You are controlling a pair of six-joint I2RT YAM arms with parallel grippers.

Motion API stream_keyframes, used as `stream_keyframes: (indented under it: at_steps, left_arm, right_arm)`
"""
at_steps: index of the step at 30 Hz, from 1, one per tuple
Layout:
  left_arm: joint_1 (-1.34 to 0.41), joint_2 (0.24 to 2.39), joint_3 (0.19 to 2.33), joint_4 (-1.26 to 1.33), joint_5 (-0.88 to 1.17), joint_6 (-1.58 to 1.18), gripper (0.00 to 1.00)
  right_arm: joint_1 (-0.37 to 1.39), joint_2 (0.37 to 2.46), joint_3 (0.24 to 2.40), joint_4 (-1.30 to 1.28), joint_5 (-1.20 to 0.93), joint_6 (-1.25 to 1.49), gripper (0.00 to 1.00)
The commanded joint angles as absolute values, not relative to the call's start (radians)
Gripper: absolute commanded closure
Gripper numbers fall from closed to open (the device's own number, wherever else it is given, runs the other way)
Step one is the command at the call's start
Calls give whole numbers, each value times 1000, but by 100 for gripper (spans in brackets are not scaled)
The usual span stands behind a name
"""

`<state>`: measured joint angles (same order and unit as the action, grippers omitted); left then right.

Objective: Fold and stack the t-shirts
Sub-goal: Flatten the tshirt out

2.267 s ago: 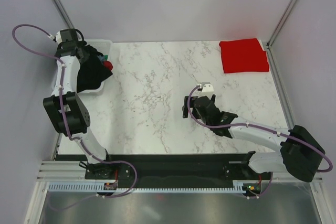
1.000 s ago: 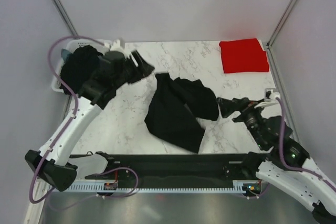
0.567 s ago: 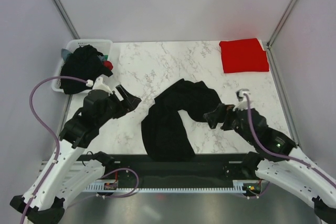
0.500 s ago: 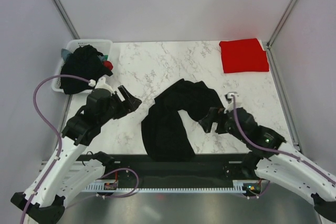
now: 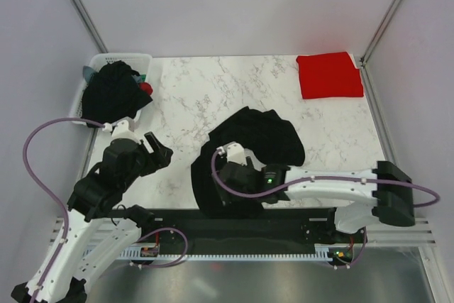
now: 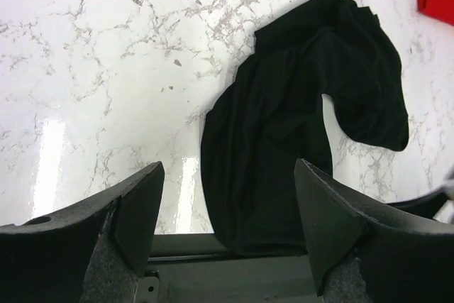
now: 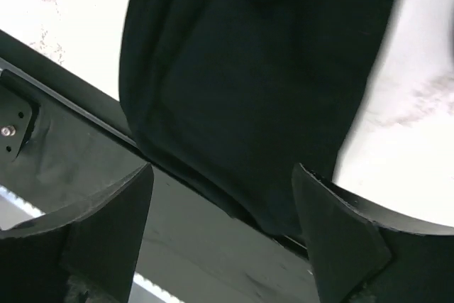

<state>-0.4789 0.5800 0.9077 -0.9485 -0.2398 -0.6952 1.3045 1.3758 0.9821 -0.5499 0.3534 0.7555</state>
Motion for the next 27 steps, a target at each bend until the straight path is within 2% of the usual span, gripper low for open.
stream_keyframes:
  at_steps: [1,8,13,17,22,25,26,27]
  left_arm:
    - [-477,488,864,-956,-287,-693,18]
    - [-479,361,822,-894,-296,-664,17]
    - [-479,356,821,-891,-293,-663,17]
    - [-480,364,822,-891,-293,-661,17]
    - [-479,360,821,-890,-293,-661,18]
    - [-480,359,822,-890,-293,-663,18]
    - [-479,359,821,-891,-295,-663,18]
    - [-479,357,822,-891,-295,-663,18]
  right_arm:
    - [1341,1552,1110,-561,436,761,15]
    - [1345,1805,1322,-557,429,694,23]
    - [1341,1949,1429,-592,456,680,29]
    - [1330,1985,1437,-612,469,699,48]
    - [1324,1967,1399,-615,485,715,58]
    - [1324,1962,1385,-615,482,718,68]
    - [1324,1960,1385,-615,483,715,81]
    - [1322,1960,1381,-617,483,713,87]
